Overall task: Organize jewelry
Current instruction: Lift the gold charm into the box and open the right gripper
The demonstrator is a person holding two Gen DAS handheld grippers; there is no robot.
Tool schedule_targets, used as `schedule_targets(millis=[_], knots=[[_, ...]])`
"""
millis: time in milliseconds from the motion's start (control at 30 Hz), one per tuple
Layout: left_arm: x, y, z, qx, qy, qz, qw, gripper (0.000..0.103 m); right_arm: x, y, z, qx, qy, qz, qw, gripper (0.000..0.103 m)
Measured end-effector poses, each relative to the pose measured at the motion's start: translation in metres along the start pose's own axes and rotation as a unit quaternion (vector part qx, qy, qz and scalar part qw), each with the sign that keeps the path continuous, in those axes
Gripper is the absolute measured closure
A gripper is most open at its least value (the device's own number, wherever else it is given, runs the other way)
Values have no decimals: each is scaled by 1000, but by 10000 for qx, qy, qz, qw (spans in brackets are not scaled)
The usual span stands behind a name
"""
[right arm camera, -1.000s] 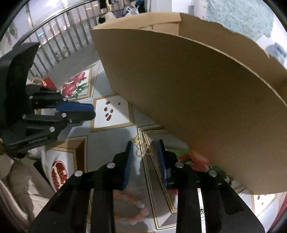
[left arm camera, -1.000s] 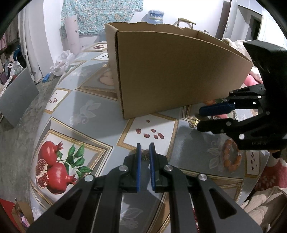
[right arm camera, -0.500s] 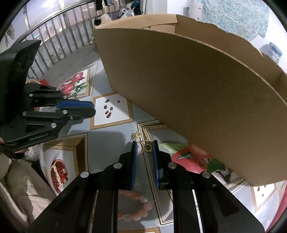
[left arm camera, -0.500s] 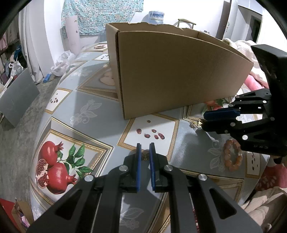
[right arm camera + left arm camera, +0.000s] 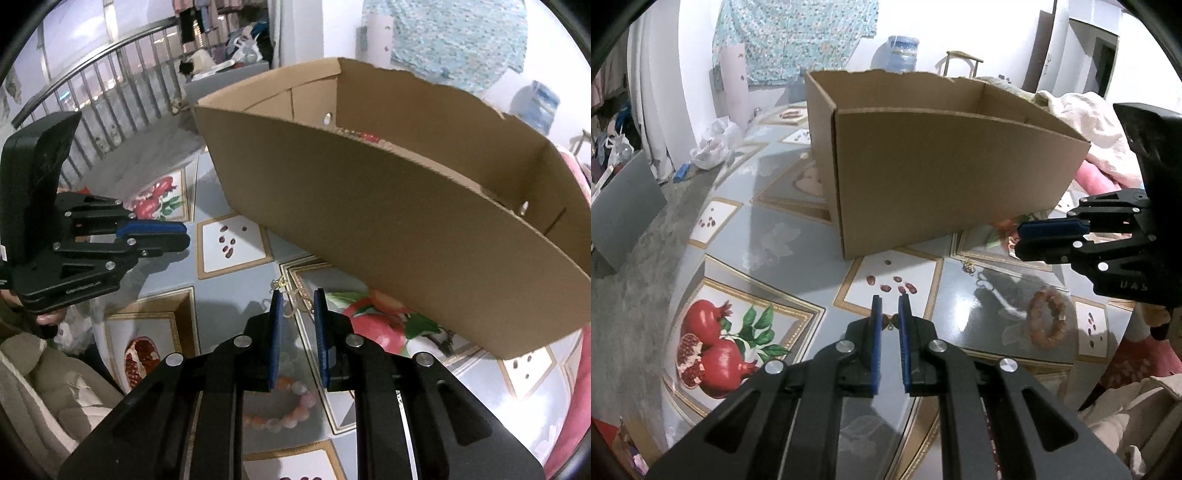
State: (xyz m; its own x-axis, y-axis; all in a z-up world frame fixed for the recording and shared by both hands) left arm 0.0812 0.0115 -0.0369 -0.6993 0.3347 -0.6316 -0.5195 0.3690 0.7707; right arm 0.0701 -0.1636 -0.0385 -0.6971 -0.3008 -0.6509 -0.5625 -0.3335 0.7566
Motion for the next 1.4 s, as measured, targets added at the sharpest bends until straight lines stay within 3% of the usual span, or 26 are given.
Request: schedule_targets(millis=[200, 533, 700, 800, 933, 1100, 1200, 1267, 1400], knots=[[-17, 32, 1, 13, -57, -456, 9989, 95, -6, 28, -5, 9, -135, -347, 9993, 89], [-77, 104, 6, 153, -99, -1464, 9891, 95, -38, 100, -21, 7, -269, -1596, 9868, 89], [-111, 104, -8, 376, -270, -1762, 9833, 95, -56, 102, -45, 182, -243, -1775, 9837, 89], [-133, 74, -17, 577, -264, -1497, 9867, 95, -65, 85, -67, 134, -359, -1568, 9869, 89], [-155, 8, -28, 760, -54, -627, 9951, 95, -73, 54, -96, 18, -556, -1065, 9928, 89], [-169, -52, -38, 937, 177, 155, 9953, 95, -79, 23, -120, 58, -862, -608, 9944, 88], [-173, -66, -36, 924, 376, 318, 9945, 89, -77, 25, -126, 53, -1023, -648, 9926, 85], [-175, -67, -33, 1084, 555, 263, 9922, 73, -77, 30, -132, 103, -1118, -732, 9910, 83], [-177, -60, -26, 1238, 684, 81, 9899, 68, -73, 38, -140, 146, -1297, -892, 9874, 83]])
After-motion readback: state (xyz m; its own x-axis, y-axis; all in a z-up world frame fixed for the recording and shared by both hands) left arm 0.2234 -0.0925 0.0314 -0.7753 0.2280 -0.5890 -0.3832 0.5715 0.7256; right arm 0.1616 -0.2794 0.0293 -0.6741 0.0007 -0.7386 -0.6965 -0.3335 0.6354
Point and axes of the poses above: each gripper's, at about its wrist camera, not at the fingertips, and y roughly against the way its jaws point, z to its left, x to its underside, the point moved 2 cm from there along -y, roughly the way its jaws point, and after that the axes turned 1 degree about y, right-handed, at the moved point
